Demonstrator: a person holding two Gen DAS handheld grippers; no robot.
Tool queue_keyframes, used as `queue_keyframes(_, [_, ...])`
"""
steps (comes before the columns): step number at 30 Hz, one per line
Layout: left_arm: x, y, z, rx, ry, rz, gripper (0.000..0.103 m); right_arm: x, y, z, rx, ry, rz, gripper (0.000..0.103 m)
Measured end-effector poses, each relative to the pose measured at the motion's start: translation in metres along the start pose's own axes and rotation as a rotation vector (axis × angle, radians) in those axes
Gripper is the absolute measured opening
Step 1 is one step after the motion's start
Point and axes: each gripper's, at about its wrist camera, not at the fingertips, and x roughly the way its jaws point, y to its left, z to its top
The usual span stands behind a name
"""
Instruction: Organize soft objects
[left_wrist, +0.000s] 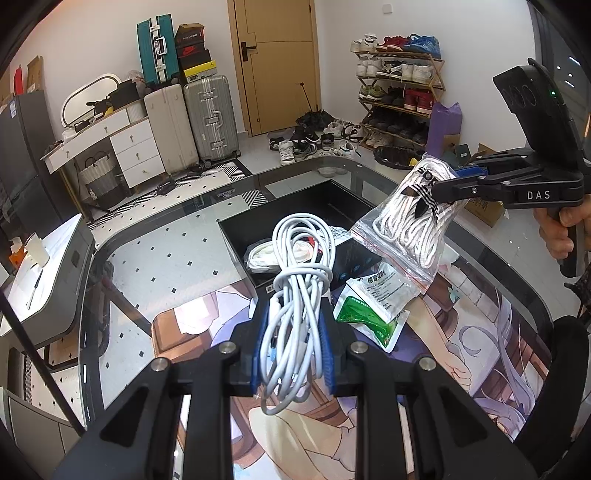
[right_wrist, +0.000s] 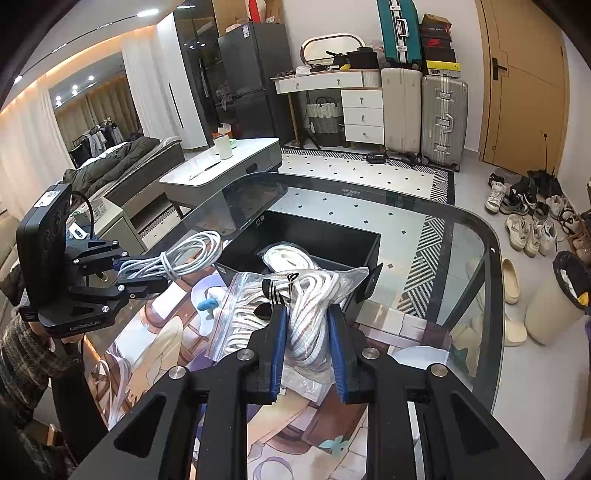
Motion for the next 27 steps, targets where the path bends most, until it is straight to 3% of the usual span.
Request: queue_keyframes(27, [0.031,0.020,0.033,-0.024,0.023,0.031,0.023,0.035,-0.005,0.049,-0.013,0.037,-0.035,0.021])
